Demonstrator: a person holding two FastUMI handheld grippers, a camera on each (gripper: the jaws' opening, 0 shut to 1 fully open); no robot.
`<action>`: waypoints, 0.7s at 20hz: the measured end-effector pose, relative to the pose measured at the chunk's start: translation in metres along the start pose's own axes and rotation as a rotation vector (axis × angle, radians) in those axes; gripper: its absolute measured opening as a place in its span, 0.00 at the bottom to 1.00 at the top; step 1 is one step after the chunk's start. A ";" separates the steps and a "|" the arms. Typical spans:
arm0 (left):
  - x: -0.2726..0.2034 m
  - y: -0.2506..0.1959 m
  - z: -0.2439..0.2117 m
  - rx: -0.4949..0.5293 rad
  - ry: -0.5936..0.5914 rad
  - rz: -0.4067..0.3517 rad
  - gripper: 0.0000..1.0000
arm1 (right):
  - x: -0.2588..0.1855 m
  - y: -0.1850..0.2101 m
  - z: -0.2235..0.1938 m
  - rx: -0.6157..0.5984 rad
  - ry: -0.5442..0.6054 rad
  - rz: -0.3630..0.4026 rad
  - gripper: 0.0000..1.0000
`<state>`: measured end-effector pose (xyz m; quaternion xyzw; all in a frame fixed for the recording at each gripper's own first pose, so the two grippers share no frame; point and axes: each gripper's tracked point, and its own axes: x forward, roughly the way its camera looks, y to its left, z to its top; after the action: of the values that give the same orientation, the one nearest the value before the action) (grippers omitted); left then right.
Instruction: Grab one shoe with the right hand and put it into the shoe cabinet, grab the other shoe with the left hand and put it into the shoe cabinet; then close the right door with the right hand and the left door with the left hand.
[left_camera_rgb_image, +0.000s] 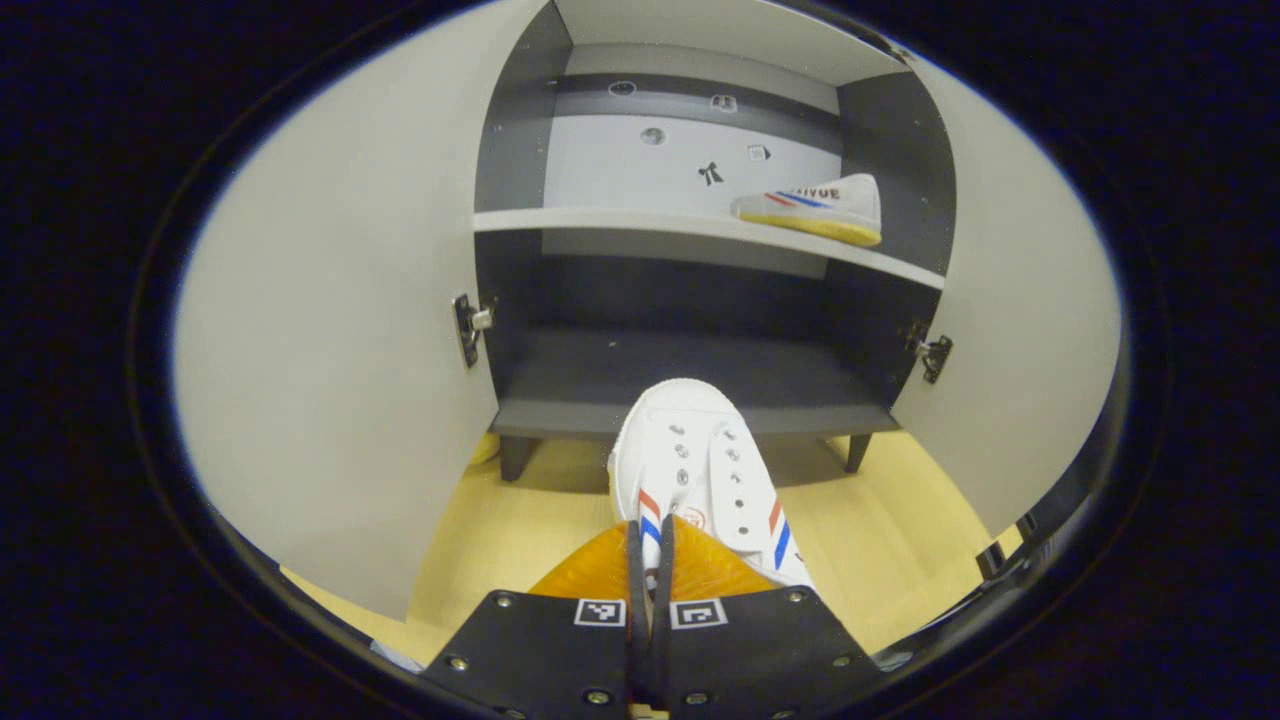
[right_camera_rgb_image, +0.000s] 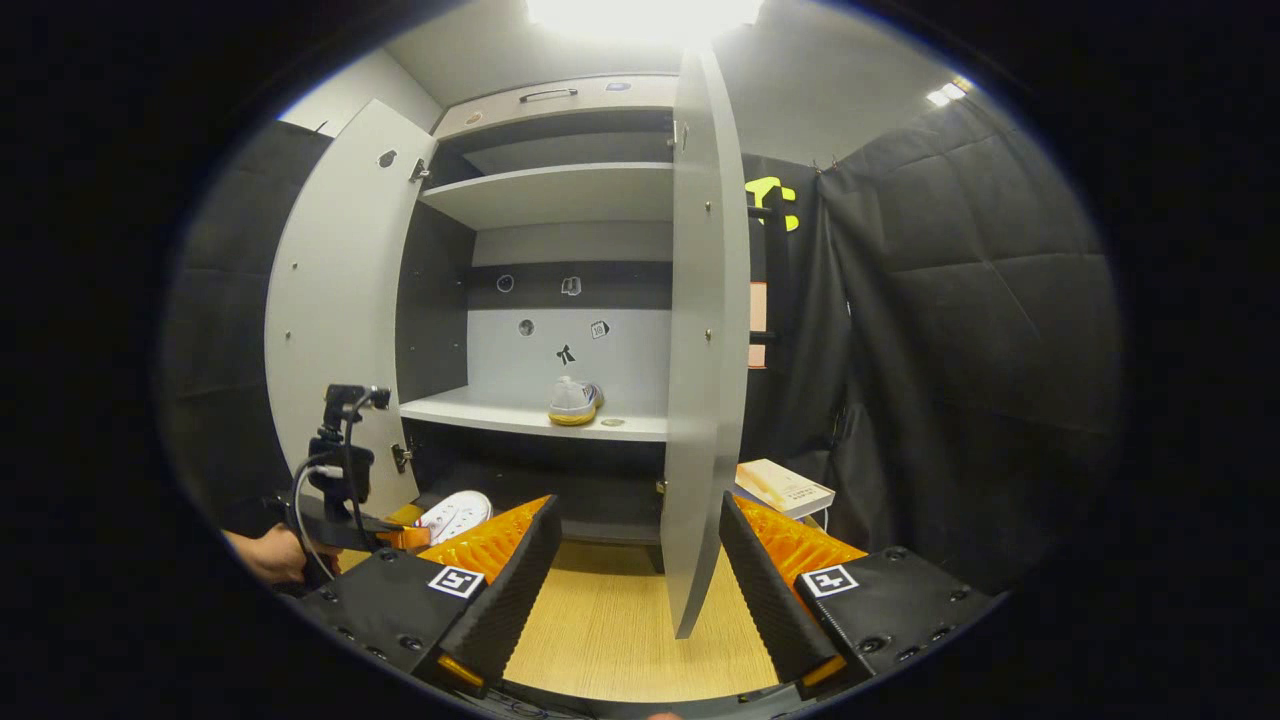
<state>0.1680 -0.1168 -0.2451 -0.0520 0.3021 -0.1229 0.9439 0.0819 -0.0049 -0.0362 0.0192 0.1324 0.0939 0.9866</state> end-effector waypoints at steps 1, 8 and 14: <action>0.000 0.000 0.000 0.001 -0.022 -0.002 0.01 | 0.001 0.001 0.001 0.000 -0.003 0.002 0.99; 0.000 -0.001 0.003 0.011 -0.169 -0.035 0.01 | 0.004 0.001 0.012 0.014 -0.033 0.007 0.99; -0.003 -0.001 0.005 0.004 -0.266 -0.023 0.01 | 0.010 -0.008 0.018 0.008 -0.063 -0.005 0.99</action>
<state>0.1684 -0.1169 -0.2396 -0.0692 0.1735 -0.1264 0.9742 0.0972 -0.0115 -0.0221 0.0257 0.1014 0.0903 0.9904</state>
